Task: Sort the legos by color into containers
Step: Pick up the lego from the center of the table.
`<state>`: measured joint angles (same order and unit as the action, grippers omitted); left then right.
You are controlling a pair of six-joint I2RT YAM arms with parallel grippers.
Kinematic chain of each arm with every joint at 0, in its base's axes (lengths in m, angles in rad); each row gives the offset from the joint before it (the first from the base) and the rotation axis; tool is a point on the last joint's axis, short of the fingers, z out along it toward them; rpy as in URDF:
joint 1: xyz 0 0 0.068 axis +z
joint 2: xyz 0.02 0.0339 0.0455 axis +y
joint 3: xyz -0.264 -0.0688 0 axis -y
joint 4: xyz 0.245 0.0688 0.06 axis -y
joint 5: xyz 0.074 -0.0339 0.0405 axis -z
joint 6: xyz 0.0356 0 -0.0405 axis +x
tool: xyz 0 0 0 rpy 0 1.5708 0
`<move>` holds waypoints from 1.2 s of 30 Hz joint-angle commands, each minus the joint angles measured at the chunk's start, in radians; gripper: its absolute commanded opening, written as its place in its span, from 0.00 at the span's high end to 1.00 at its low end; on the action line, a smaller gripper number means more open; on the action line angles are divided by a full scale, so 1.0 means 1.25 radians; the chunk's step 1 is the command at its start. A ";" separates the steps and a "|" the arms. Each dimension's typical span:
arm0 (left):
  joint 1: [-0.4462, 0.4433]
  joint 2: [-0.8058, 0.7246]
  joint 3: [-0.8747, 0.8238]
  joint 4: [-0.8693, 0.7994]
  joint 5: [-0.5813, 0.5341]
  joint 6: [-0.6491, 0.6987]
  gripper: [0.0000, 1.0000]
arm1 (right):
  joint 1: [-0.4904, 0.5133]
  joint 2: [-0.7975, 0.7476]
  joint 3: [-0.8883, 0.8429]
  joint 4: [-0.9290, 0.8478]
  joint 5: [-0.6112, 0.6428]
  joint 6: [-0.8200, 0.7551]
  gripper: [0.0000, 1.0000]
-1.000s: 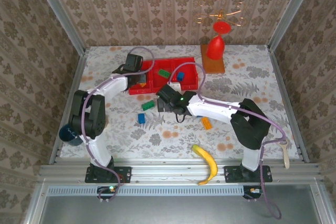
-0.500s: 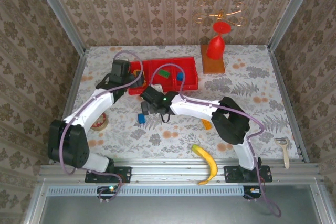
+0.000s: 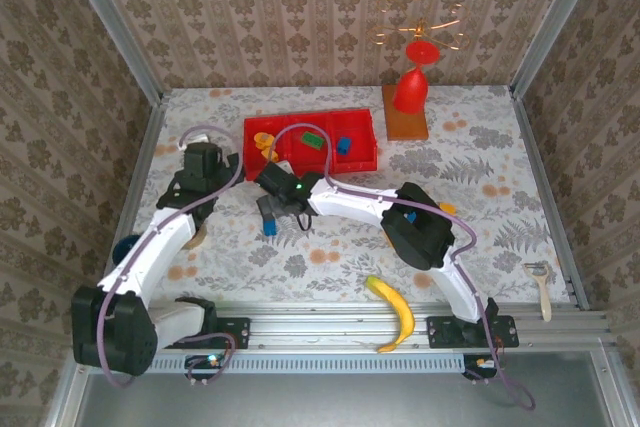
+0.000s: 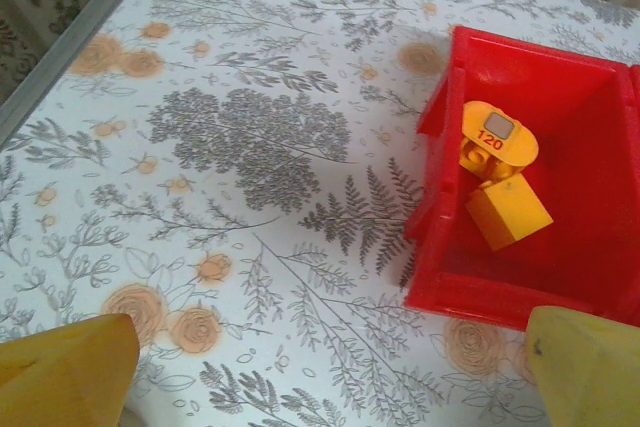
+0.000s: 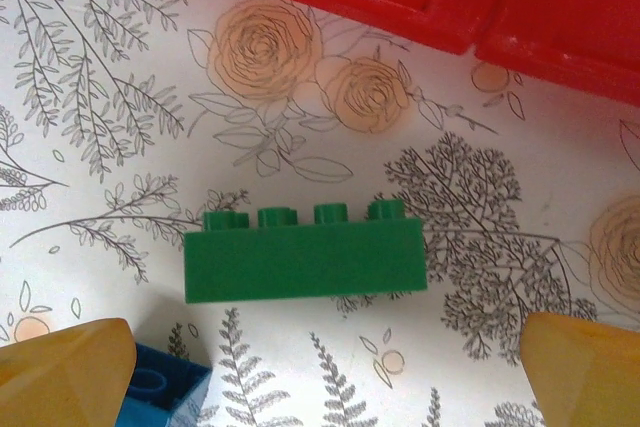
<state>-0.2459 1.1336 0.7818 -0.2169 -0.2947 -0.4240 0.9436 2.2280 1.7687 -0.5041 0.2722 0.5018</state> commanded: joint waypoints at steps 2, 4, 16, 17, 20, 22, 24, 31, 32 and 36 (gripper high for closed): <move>0.023 -0.052 -0.045 0.035 -0.017 -0.026 0.00 | 0.001 0.045 0.055 -0.062 -0.004 -0.060 0.00; 0.032 -0.069 -0.061 0.035 -0.016 -0.029 0.00 | 0.000 0.060 0.075 -0.077 -0.005 -0.069 0.00; 0.059 -0.124 -0.108 0.015 0.010 -0.038 0.00 | -0.027 0.116 0.142 -0.104 -0.049 -0.047 0.08; 0.061 -0.124 -0.109 0.015 0.013 -0.038 0.00 | -0.029 0.121 0.150 -0.109 -0.050 -0.042 0.08; 0.063 -0.124 -0.110 0.015 0.018 -0.039 0.00 | -0.034 0.139 0.181 -0.134 -0.057 -0.025 0.11; 0.064 -0.124 -0.111 0.016 0.020 -0.039 0.00 | -0.037 0.146 0.193 -0.140 -0.066 -0.020 0.14; 0.065 -0.123 -0.111 0.017 0.023 -0.039 0.00 | -0.038 0.151 0.198 -0.138 -0.073 -0.020 0.16; 0.069 -0.122 -0.116 0.015 0.035 -0.039 0.00 | -0.038 0.166 0.212 -0.152 -0.070 -0.017 0.24; 0.069 -0.123 -0.117 0.017 0.035 -0.040 0.00 | -0.037 0.168 0.212 -0.153 -0.070 -0.017 0.25; 0.069 -0.121 -0.117 0.018 0.040 -0.040 0.00 | -0.038 0.165 0.212 -0.157 -0.067 -0.020 0.31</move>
<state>-0.1684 0.9928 0.6456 -0.1940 -0.2581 -0.4534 0.9001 2.4104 2.0022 -0.6601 0.1970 0.4728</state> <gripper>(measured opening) 0.999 0.699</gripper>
